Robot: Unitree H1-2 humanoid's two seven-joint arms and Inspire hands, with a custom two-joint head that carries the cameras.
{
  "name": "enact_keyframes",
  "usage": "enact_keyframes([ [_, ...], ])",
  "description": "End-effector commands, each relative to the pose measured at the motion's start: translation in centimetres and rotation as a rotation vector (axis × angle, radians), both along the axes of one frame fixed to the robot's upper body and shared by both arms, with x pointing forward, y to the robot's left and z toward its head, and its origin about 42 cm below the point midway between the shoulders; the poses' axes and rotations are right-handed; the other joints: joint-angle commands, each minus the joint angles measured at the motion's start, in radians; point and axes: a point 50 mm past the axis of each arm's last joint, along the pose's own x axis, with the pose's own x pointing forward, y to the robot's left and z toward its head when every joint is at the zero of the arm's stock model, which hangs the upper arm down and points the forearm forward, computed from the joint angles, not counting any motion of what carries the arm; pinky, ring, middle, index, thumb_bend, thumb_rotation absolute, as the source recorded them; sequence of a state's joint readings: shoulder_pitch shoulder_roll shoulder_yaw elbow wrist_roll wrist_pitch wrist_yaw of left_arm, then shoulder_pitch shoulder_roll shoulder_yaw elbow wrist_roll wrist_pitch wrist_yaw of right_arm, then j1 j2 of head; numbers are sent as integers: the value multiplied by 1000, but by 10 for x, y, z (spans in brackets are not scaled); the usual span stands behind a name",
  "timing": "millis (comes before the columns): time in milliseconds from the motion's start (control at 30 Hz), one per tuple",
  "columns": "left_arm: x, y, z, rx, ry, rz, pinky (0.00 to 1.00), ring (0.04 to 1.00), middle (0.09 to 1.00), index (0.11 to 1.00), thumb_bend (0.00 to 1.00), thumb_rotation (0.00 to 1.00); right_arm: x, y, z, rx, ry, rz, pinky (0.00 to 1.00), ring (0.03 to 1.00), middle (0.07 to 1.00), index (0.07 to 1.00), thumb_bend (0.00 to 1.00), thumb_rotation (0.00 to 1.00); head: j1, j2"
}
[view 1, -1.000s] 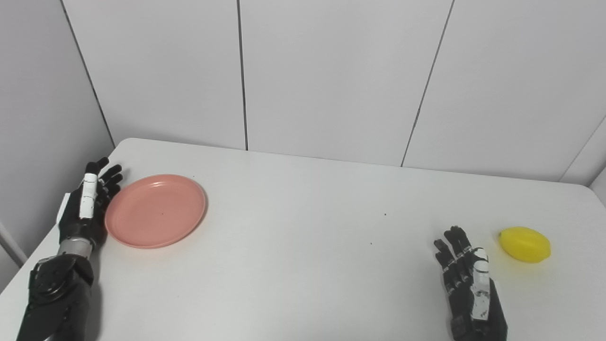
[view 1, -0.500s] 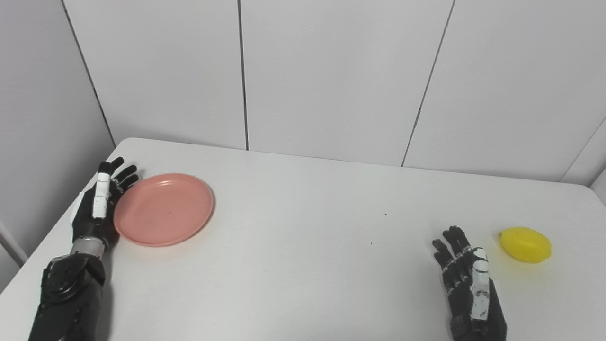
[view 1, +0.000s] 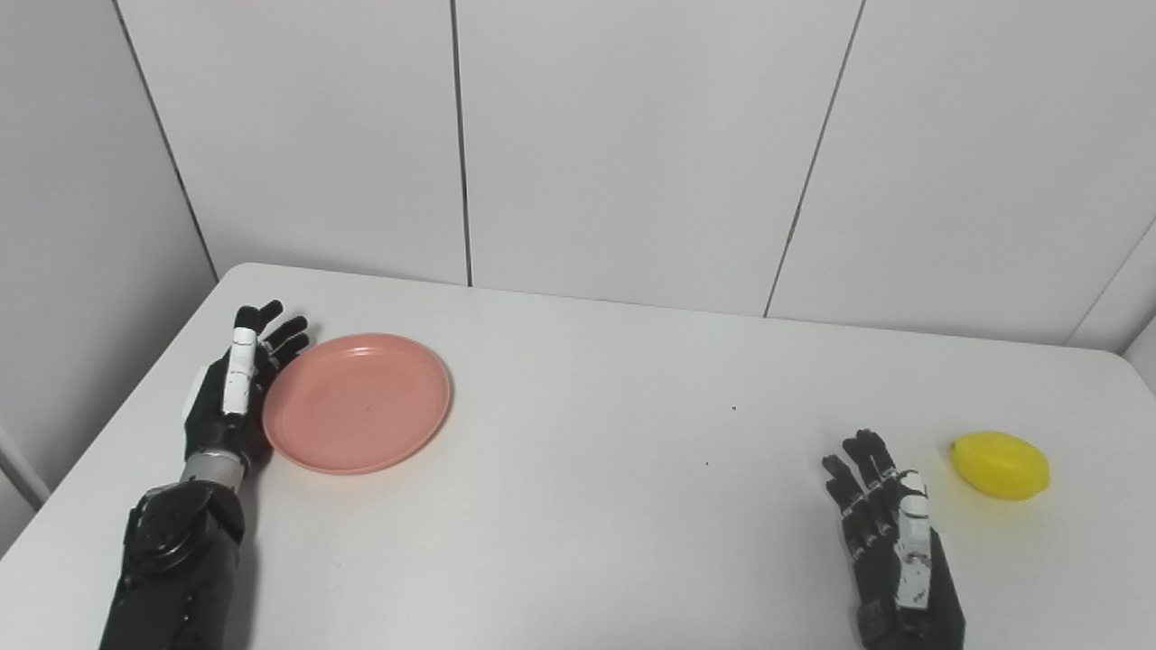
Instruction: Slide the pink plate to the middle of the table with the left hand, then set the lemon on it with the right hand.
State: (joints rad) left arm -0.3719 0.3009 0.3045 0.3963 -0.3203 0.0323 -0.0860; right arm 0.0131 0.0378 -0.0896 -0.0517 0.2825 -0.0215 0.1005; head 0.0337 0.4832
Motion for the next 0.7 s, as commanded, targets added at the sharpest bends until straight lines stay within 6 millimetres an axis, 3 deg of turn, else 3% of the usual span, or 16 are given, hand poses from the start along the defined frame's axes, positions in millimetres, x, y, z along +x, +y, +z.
enact_keyframes([
  [0, 8, -7, 24, 27, -61, -5, 879, 847, 823, 848, 993, 869, -16, 13, -29, 48, 87, 7, 965, 890, 924, 900, 620, 959, 0, 2],
  [200, 9, -24, 30, 16, -57, -15, 831, 808, 774, 815, 1000, 853, -16, 14, -28, 53, 89, 9, 967, 892, 926, 899, 618, 957, -2, 2],
  [467, 8, -50, 33, 15, -35, -36, 816, 801, 782, 823, 1000, 871, -16, 17, -27, 52, 88, 9, 957, 886, 918, 894, 628, 945, -8, 4],
  [667, 7, -67, 30, 8, -10, -71, 861, 828, 802, 833, 986, 889, -16, 18, -26, 52, 84, 9, 966, 899, 927, 903, 610, 959, -11, 7],
])
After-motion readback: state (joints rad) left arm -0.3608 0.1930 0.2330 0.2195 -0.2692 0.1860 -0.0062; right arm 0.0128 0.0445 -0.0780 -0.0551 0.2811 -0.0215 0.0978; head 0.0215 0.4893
